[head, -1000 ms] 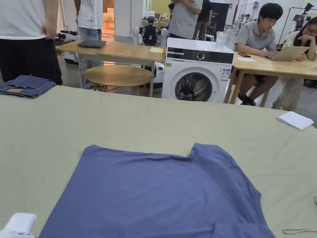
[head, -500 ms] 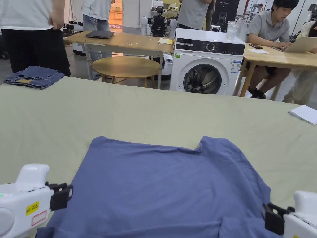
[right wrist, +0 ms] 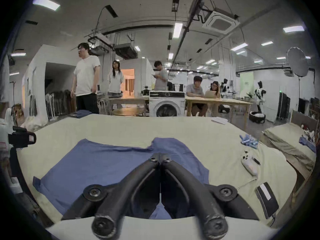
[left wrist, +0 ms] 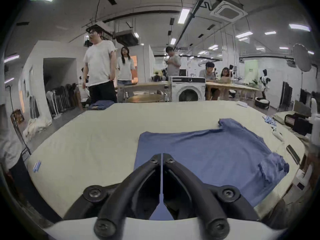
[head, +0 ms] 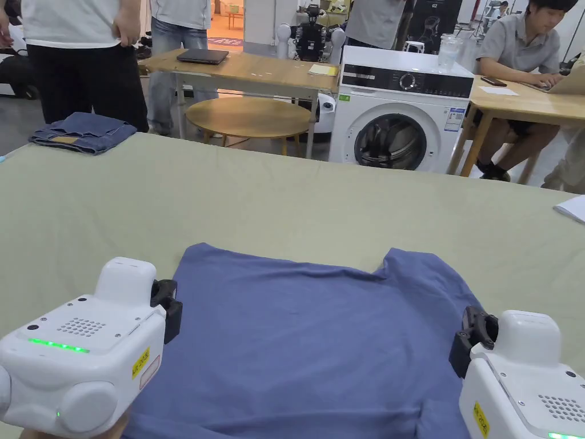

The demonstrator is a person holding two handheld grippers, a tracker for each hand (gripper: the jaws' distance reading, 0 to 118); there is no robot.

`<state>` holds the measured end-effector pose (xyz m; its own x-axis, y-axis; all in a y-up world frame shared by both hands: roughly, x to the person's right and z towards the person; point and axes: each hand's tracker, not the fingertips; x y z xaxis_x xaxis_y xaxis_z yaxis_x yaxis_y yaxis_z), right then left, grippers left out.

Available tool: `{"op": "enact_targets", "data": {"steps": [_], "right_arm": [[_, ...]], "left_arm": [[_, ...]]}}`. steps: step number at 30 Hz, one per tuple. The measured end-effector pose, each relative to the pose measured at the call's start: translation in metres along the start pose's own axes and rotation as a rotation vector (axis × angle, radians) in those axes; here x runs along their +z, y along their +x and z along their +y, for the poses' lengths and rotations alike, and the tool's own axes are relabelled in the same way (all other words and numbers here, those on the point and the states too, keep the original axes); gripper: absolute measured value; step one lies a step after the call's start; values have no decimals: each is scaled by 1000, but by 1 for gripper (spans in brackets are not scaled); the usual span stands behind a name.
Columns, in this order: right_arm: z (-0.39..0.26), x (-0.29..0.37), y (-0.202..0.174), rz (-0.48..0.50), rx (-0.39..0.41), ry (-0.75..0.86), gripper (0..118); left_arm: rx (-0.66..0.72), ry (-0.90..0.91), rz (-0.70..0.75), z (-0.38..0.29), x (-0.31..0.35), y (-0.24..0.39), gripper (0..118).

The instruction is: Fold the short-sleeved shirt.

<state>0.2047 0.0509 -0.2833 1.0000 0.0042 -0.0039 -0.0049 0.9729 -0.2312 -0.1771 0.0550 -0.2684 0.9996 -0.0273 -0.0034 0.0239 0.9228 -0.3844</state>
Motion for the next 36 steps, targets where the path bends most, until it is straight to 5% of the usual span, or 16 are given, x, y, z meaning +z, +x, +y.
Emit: {"op": "enact_targets", "data": {"steps": [5,13,15,18,21,28,33,34,36], "right_arm": [[-9,-7,-2,16,26,-64,0],[-30,-17,2,20,44,-155,0],[-34,-19,3,19,47,-171,0],[-37,-19,5,14,52,-194,0],[-40,-17,8,14,53,-212,0],[-47,-10,25,-8,79,-270,0],[-49,-8,52,-9,39,-399,0],[-50,-7,60,-17,34,-432,3],[-52,-8,74,-27,34,-517,28]], "left_arm": [[-20,-215,0,-14,-5,-29,0],[178,-596,-44,-50,-25,-87,5],[220,-644,-40,-60,-34,-93,31],[223,-756,-10,-79,-49,-94,51],[204,-768,-5,-95,-51,-89,55],[107,-765,46,-90,-34,-71,53],[106,-748,3,-91,-32,-66,2],[110,-738,-17,-92,-31,-66,1],[102,-737,-6,-94,-29,-63,1]]}}
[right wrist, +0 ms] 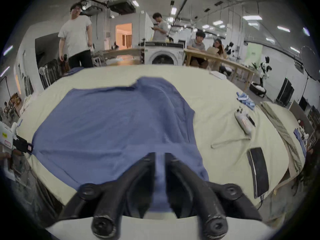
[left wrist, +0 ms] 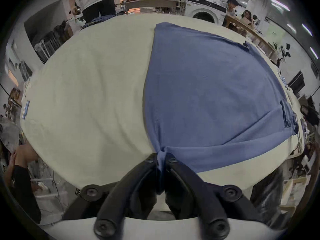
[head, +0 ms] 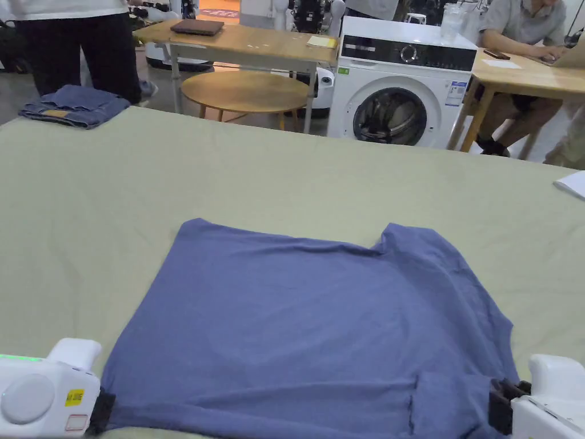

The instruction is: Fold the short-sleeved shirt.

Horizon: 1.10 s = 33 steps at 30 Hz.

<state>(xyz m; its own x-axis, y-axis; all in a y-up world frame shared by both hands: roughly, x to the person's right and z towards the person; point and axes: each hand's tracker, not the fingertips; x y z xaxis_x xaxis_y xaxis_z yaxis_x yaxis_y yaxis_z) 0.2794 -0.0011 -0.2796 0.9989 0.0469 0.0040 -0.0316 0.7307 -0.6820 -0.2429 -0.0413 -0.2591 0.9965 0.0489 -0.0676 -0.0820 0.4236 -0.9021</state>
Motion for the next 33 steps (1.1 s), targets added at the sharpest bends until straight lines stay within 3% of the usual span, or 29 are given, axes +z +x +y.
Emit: {"op": "enact_targets", "data": {"steps": [2,8,11,13,15,16,18,22,28,33], "right_arm": [[-5,-2,17,10,-11,-73,54],[-38,-18,50,-23,0,-257,56],[-57,-33,58,39,-39,-311,56],[-61,-29,57,31,-44,-235,51],[-58,-28,56,73,-40,-222,12],[-58,-28,53,137,-55,-221,7],[-54,-26,43,50,11,-233,6],[-34,-4,46,103,-59,-121,6],[27,16,46,116,-62,-8,6],[75,-14,57,83,-77,13,6]], "left_arm": [[-6,9,4,-2,1,1,1],[1,20,-10,-5,3,-1,1],[12,27,-19,-6,3,-1,1],[17,34,-26,-6,2,-3,1],[16,42,-33,-6,4,-4,1],[19,48,-37,-6,6,-4,1],[12,68,-45,-4,9,-5,1],[23,148,-66,5,24,-6,1],[7,277,-92,52,48,-5,1],[19,312,-104,111,38,-10,1]]}}
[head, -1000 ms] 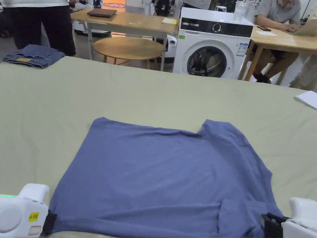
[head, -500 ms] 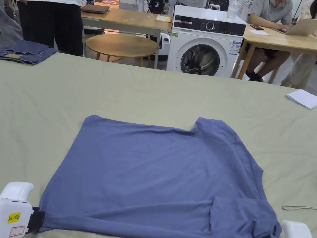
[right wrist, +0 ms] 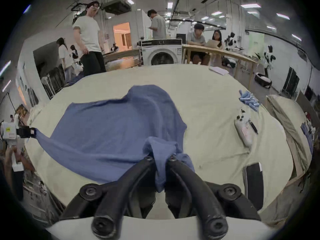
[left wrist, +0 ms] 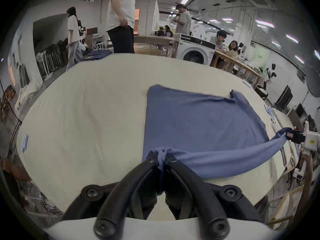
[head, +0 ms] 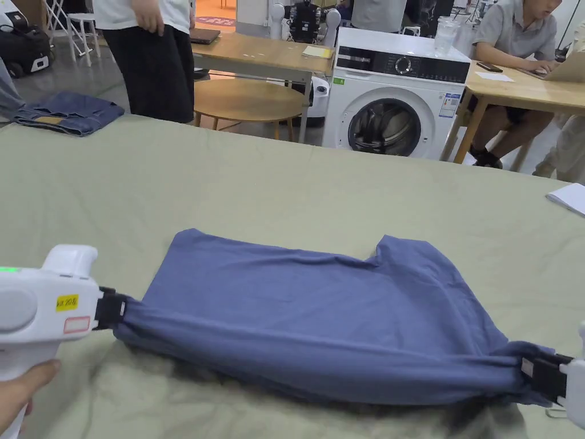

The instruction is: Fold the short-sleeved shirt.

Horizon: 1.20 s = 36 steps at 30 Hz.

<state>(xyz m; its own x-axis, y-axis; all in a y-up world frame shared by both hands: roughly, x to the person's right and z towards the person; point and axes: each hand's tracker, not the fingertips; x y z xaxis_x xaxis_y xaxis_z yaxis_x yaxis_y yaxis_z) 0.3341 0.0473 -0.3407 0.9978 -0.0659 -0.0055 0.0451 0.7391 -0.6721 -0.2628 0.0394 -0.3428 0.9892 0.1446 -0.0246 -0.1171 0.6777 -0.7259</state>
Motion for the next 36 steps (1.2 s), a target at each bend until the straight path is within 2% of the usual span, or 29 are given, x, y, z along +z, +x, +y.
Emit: {"op": "enact_targets", "data": {"steps": [2,8,12,16,18,19,20,22,23,25,32,34,35,36], "right_arm": [[15,-20,5,24,-37,-11,6],[48,-84,1,2,-31,-42,6],[56,-116,-14,-16,21,-86,6],[53,-140,-20,-43,29,-143,7],[53,-153,-15,-54,31,-156,10],[52,-154,-15,-61,33,-156,14],[51,-153,-17,-67,39,-144,23],[53,-149,-16,-81,53,-110,47],[53,-142,-18,-79,44,-69,51],[54,-127,-22,-61,25,3,55],[35,-64,-60,-39,16,303,54],[25,-45,-76,-66,2,403,54],[20,-37,-82,-75,8,438,48],[16,-30,-88,-69,25,472,37]], "left_arm": [[-4,-1,6,18,-16,-1,1],[1,-62,19,52,-74,0,1],[10,-133,36,59,-106,-3,1],[17,-190,38,60,-129,-3,1],[21,-196,44,60,-133,0,3],[22,-201,45,60,-134,1,9],[23,-199,47,61,-133,2,16],[25,-173,43,60,-125,4,29],[33,-145,26,60,-119,5,35],[34,-79,-3,61,-104,8,39],[-73,211,-3,36,-41,35,39],[-82,300,26,21,-23,43,39],[-77,339,38,13,-14,47,39],[-74,368,43,9,-9,46,37]]}}
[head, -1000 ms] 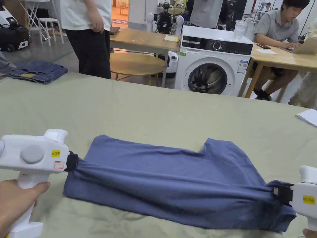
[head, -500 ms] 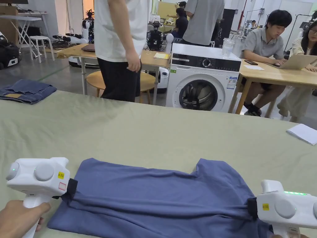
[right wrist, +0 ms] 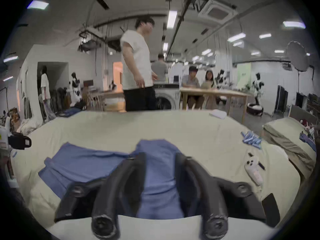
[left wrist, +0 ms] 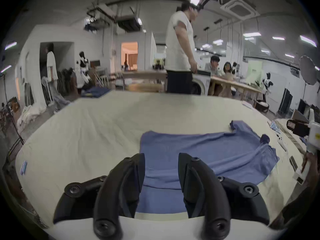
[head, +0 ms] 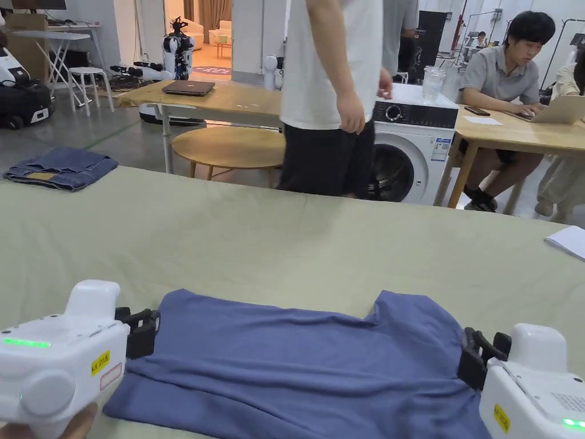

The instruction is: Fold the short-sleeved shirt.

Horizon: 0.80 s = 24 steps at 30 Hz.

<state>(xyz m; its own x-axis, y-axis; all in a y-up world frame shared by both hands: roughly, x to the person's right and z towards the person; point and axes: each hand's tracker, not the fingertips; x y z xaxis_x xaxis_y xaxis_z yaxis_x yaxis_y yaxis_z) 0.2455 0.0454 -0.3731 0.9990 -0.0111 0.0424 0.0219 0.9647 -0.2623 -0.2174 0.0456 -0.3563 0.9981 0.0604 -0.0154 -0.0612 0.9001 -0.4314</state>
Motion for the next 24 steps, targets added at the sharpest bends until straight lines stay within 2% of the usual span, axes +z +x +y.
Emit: {"op": "enact_targets", "data": {"steps": [1,2,3,4,9,12,18,19,22,24], "right_arm": [[1,7,-7,3,2,23,23],[0,13,-13,-5,8,34,9],[0,19,-17,-4,5,40,4],[0,24,-19,1,-1,50,0],[-1,35,-31,35,-33,32,0],[-7,35,-34,34,-23,5,0],[-25,29,-26,30,8,-61,0],[-28,28,-25,26,9,-72,0],[-33,27,-20,14,16,-99,0],[-37,25,-17,4,25,-123,0]], "left_arm": [[-3,21,2,-3,8,2,32],[-6,35,9,-6,15,5,18],[-19,41,15,-9,22,8,5],[-29,48,34,-12,23,7,0],[-52,-38,60,-24,29,4,0],[-51,-149,82,-27,14,-8,0],[19,-441,33,-16,-43,-46,0],[30,-470,13,-14,-54,-52,1],[86,-591,-14,-12,-83,-61,34],[114,-662,-33,-15,-98,-60,47]]}}
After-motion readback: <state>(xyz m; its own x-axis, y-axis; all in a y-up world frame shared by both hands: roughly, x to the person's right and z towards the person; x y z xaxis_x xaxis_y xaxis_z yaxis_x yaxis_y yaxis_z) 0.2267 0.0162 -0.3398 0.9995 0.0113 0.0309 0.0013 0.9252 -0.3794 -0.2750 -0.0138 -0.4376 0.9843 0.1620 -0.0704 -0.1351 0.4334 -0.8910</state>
